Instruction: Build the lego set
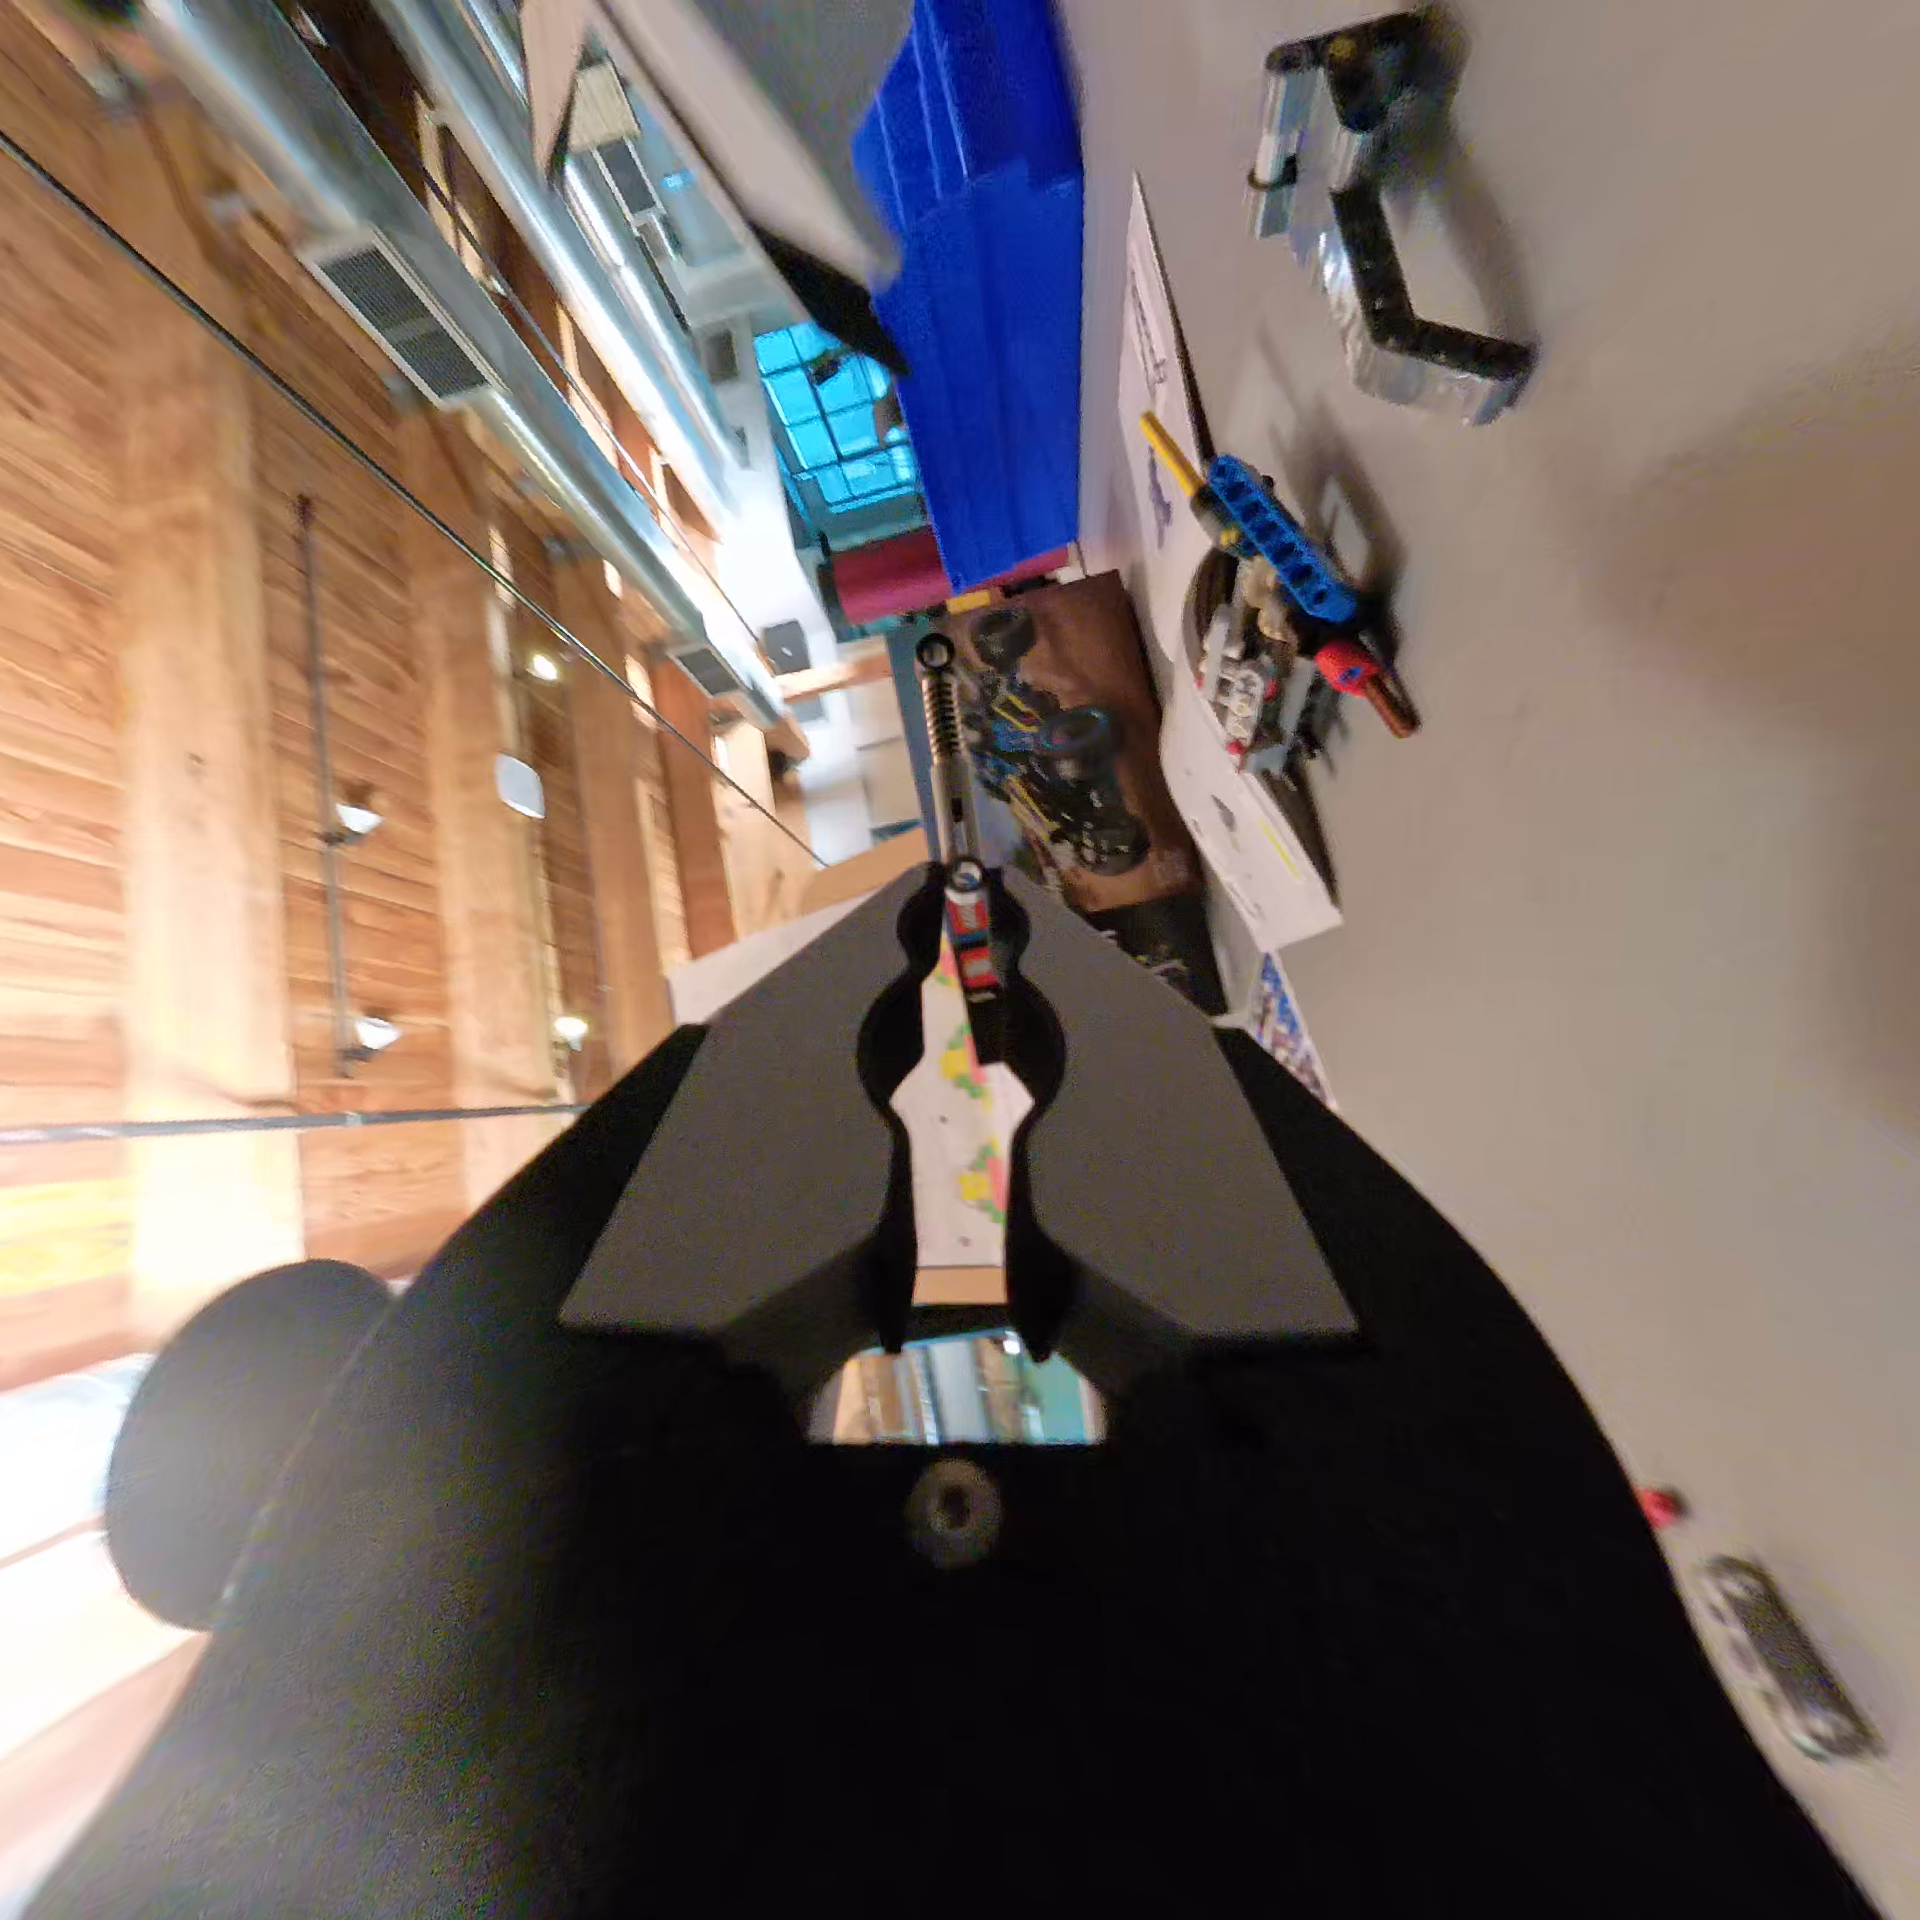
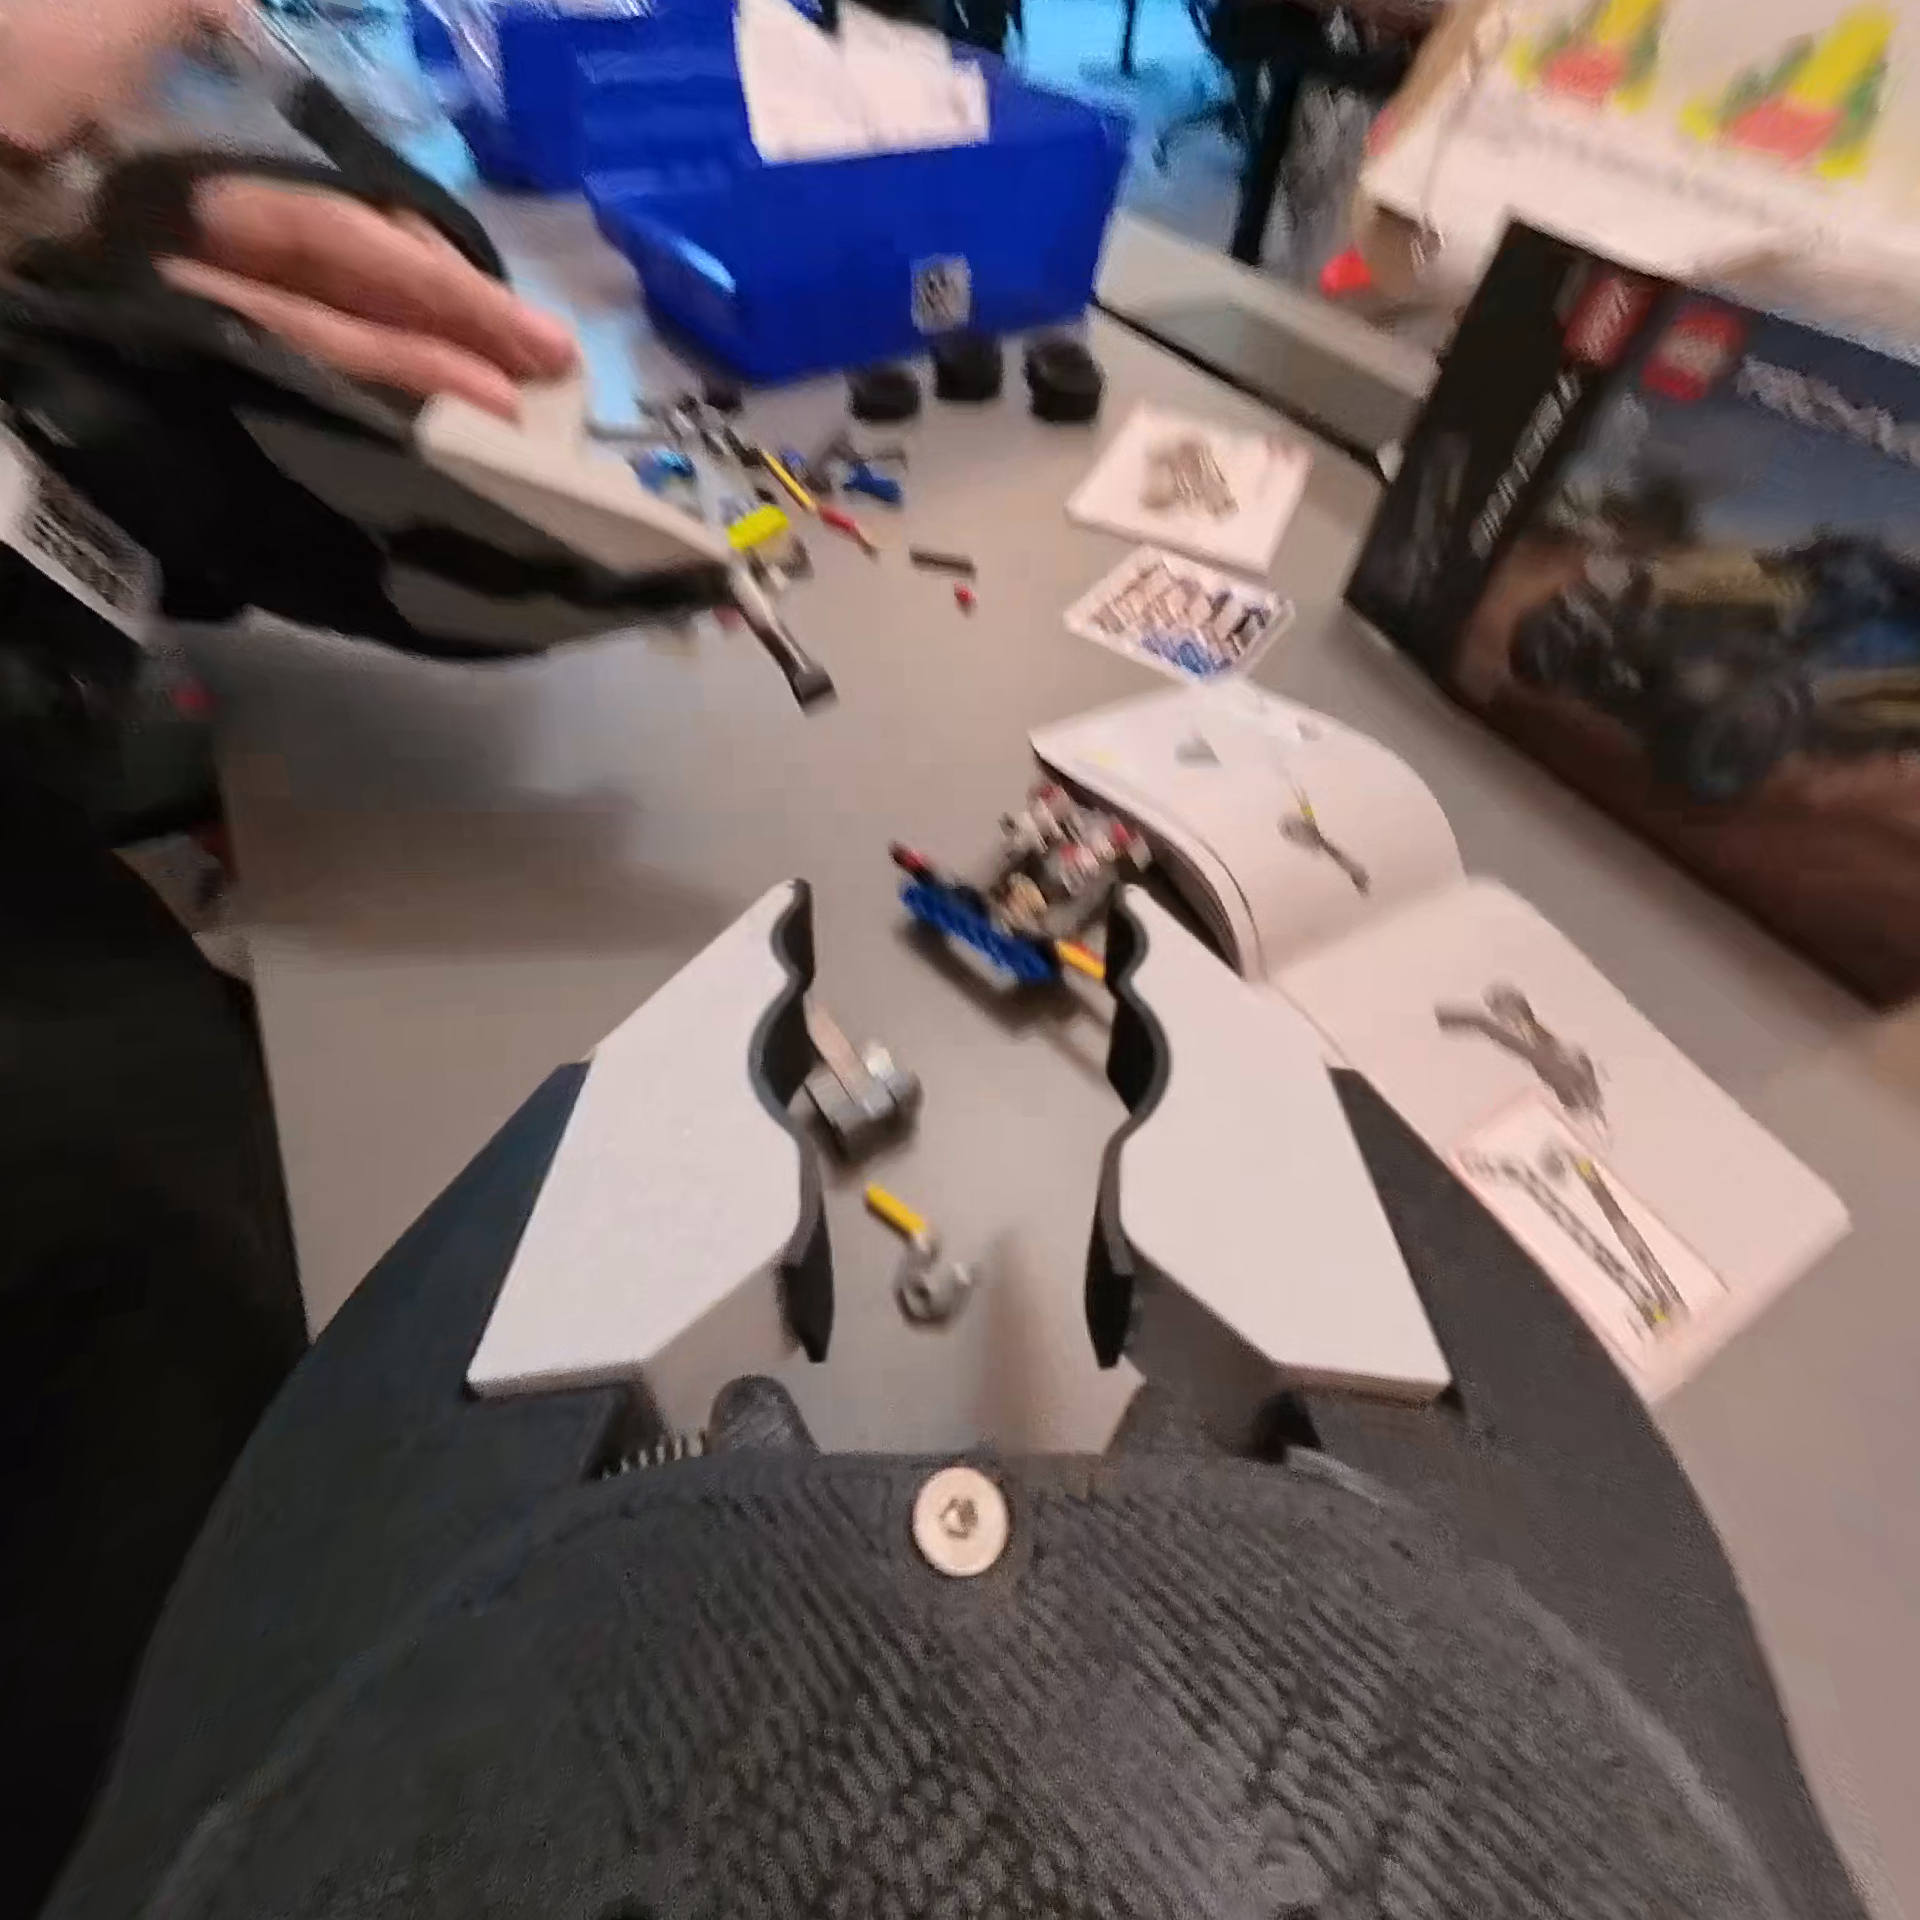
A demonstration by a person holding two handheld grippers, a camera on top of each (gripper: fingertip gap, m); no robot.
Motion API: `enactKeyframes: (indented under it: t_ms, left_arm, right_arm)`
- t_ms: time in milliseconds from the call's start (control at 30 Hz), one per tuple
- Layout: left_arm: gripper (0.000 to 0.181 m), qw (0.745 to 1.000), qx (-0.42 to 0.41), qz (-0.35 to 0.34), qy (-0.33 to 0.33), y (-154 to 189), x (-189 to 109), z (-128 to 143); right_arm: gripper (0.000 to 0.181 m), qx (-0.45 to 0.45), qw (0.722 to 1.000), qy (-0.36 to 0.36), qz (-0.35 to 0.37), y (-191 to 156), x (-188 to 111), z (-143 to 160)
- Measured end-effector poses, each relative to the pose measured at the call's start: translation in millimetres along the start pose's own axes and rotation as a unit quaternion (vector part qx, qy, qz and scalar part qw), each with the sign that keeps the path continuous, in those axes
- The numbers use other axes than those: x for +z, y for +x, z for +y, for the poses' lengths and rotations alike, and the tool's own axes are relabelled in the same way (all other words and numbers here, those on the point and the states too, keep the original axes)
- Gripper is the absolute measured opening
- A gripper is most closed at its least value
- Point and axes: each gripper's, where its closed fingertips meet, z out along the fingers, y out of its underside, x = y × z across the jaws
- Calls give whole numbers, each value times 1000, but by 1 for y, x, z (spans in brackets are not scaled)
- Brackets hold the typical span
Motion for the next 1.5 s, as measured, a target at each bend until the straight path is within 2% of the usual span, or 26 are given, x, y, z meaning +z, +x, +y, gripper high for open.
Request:
enactKeyframes:
  t_ms: [67, 133, 167, 233, 333, 400, 500, 533, 567, 600, 633, 700, 767, 800, 867, 900, 933, 967, 1000, 1100, 1167, 1233, 1367, 1500]
  left_arm:
    - [5, 1000, 20, -16, 14, -8, 1, -8]
    - [5, 999, 24, -25, 26, -14, 1, -15]
    - [5, 999, 25, -28, 30, -16, 1, -17]
    - [5, 999, 22, -30, 35, -18, 0, -19]
    - [5, 999, -2, -29, 38, -19, -2, -18]
    - [5, 998, -44, -24, 41, -19, -3, -15]
    - [24, 983, -183, 14, 30, -13, -3, 0]
    - [31, 965, -257, 44, 24, -7, -3, 5]
    - [34, 935, -346, 75, 21, -3, -2, 9]
    - [35, 890, -443, 104, 23, 0, -2, 10]
    - [37, 834, -538, 122, 23, 0, -1, 12]
    - [30, 695, -705, 141, 7, -2, 3, 21]
    - [31, 547, -821, 164, 16, -4, 6, 20]
    - [30, 482, -858, 175, 35, -7, 7, 16]
    - [31, 372, -906, 188, 67, -13, 10, 10]
    - [31, 330, -920, 192, 84, -16, 11, 7]
    - [31, 299, -930, 194, 93, -17, 13, 5]
    - [30, 280, -935, 198, 95, -15, 15, 2]
    - [28, 272, -935, 207, 97, -13, 16, -2]
    - [27, 270, -932, 220, 102, -13, 18, -10]
    - [9, 278, -928, 228, 99, -10, 18, -14]
    - [9, 279, -926, 234, 101, -10, 19, -15]
    - [7, 266, -920, 266, 112, -10, 17, -18]
    - [6, 236, -918, 289, 134, -15, 17, -23]
  right_arm:
    - [46, -6, 998, 41, -55, -22, 12, -17]
    - [42, -9, 995, 52, -83, -34, 23, -22]
    - [35, -16, 994, 53, -91, -39, 27, -23]
    - [10, -34, 993, 61, -97, -45, 31, -25]
    - [6, -51, 991, 56, -106, -50, 34, -22]
    - [5, -70, 991, 62, -100, -52, 35, -22]
    - [5, -71, 993, 64, -72, -45, 36, -21]
    - [5, -66, 994, 64, -56, -40, 36, -21]
    - [5, -64, 995, 65, -42, -36, 36, -21]
    - [5, -63, 996, 65, -29, -33, 37, -20]
    - [5, -62, 996, 64, -9, -29, 37, -20]
    - [5, -71, 995, 62, 31, -22, 39, -19]
    - [5, -87, 993, 59, 53, -22, 41, -20]
    - [5, -97, 992, 61, 58, -24, 42, -21]
    - [5, -110, 989, 64, 75, -26, 44, -24]
    - [5, -120, 988, 64, 77, -28, 45, -24]
    - [5, -131, 986, 65, 78, -30, 45, -25]
    - [5, -137, 985, 66, 82, -31, 45, -25]
    - [5, -142, 984, 66, 82, -32, 45, -25]
    - [5, -151, 983, 61, 84, -33, 45, -22]
    - [5, -158, 982, 55, 84, -34, 45, -21]
    - [5, -169, 980, 51, 90, -33, 45, -19]
    - [5, -176, 980, 44, 86, -34, 45, -14]
    - [6, -152, 985, 56, 61, -36, 40, -14]
